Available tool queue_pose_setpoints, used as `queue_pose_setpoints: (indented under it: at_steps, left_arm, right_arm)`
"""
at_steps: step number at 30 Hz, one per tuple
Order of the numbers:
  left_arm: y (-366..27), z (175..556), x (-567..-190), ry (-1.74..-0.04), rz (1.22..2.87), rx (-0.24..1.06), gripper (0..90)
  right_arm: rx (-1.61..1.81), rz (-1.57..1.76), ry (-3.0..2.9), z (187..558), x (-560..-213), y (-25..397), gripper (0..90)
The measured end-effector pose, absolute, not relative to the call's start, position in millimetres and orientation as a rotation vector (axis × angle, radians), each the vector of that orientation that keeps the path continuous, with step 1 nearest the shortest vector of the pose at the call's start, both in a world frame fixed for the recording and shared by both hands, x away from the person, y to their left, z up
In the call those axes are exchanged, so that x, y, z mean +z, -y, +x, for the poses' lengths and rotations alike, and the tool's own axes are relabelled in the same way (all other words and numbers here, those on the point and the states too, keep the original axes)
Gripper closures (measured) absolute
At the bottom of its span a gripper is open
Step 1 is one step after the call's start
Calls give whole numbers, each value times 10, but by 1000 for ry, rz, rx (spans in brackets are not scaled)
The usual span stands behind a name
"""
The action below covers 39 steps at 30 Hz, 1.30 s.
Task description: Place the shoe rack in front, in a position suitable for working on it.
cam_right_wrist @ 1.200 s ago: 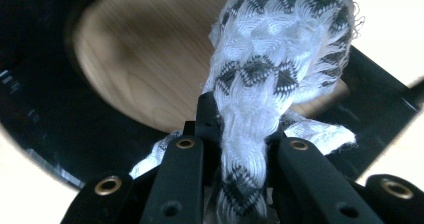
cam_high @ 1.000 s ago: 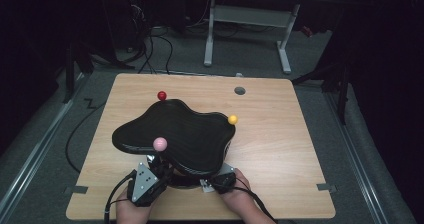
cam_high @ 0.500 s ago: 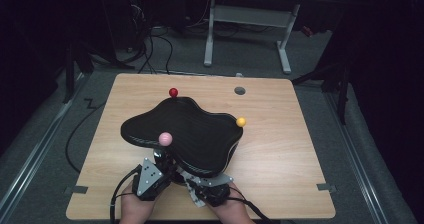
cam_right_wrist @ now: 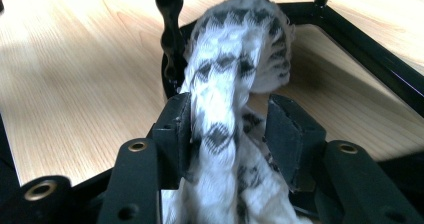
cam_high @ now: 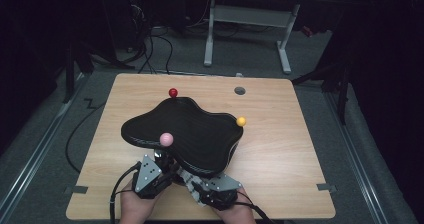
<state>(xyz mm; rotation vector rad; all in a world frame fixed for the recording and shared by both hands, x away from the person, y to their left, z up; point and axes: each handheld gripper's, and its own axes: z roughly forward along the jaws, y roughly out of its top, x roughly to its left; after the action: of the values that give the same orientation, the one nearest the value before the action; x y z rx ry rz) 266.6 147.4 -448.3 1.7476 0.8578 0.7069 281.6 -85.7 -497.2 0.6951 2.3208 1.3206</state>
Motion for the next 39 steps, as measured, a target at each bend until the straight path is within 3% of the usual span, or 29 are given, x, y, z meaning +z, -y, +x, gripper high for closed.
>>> queue_pose_setpoints:
  at_steps: [5,18,28,39]
  left_arm:
    - [-1479,2679,-4480,-850,1750,719,737]
    - [-1471,2672,-4487,-845,1745,718,739]
    - [-1549,2677,-4479,-846,1760,740,741]
    - [-1666,2672,-4470,-873,1756,729,740]
  right_arm:
    - [1299,697,-2326,2798,-4993,884,679]
    - [1314,613,-2380,2760,-5049,564,767]
    - [1201,731,-2331,2948,-5060,861,778]
    - [1085,944,-2204,3398,-5022,1395,770]
